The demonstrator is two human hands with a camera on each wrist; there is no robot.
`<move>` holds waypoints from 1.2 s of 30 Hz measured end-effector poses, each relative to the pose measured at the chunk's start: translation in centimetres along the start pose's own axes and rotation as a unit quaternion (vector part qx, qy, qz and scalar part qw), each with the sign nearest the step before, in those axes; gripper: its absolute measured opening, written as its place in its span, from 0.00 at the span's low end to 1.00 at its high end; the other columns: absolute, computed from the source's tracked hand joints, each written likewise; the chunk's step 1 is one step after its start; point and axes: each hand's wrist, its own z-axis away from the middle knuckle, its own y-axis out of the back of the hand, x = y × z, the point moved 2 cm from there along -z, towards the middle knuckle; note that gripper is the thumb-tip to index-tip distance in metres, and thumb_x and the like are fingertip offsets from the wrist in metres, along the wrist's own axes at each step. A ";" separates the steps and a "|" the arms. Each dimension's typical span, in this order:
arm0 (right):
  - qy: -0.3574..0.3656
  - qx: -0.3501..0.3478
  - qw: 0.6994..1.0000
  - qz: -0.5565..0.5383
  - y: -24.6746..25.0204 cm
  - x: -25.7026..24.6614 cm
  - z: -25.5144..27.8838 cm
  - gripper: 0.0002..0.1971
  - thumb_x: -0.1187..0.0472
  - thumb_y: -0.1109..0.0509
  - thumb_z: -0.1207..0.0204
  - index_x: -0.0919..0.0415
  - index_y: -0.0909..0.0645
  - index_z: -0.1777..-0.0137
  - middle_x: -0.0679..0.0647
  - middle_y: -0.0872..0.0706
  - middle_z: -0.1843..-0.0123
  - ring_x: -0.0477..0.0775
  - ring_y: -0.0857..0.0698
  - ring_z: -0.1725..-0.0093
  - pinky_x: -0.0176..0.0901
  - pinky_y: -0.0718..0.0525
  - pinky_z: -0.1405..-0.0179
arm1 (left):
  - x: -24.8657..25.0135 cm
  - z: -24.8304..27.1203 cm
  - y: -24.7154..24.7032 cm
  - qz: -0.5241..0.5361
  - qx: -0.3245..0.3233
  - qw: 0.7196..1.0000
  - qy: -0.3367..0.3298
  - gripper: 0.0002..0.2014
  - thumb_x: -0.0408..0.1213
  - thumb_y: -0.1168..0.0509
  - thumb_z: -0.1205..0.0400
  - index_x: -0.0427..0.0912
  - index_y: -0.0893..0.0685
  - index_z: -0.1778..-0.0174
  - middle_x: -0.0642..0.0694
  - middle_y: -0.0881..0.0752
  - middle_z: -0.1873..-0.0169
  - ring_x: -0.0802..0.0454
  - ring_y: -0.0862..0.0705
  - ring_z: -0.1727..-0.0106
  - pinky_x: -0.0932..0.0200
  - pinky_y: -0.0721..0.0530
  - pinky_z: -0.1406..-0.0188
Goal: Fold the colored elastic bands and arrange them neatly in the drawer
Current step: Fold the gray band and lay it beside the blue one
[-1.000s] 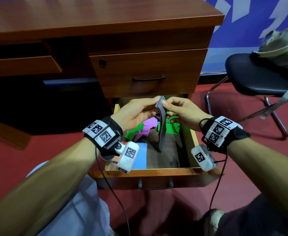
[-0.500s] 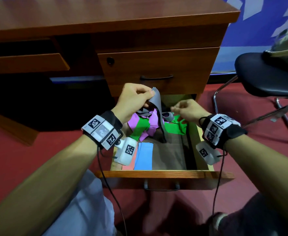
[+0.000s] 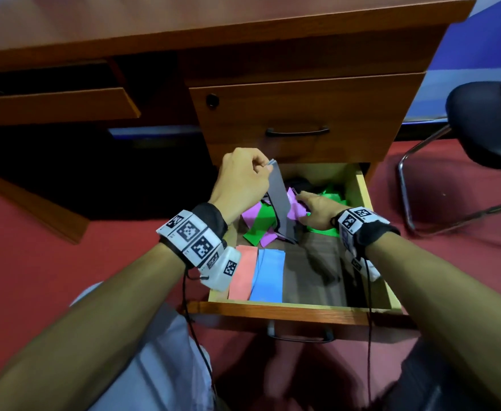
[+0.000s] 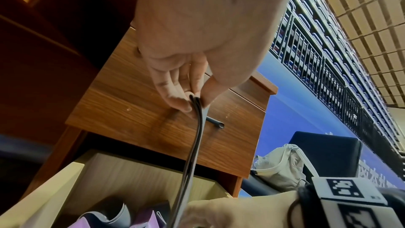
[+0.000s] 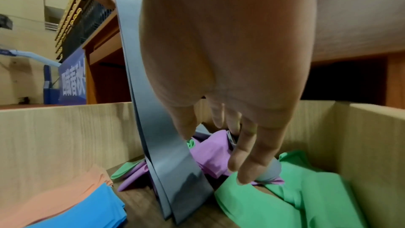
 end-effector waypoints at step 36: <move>-0.051 0.129 0.989 -0.049 0.0 2.4 0.2 0.05 0.63 0.24 0.27 0.63 0.09 0.56 0.59 0.11 0.60 0.56 0.13 0.60 0.38 0.19 0.67 | 0.0 0.0 -0.7 0.017 -0.033 0.999 0.004 0.06 0.33 0.28 0.18 0.41 0.11 0.61 0.43 0.12 0.67 0.54 0.21 0.68 0.66 0.26 0.72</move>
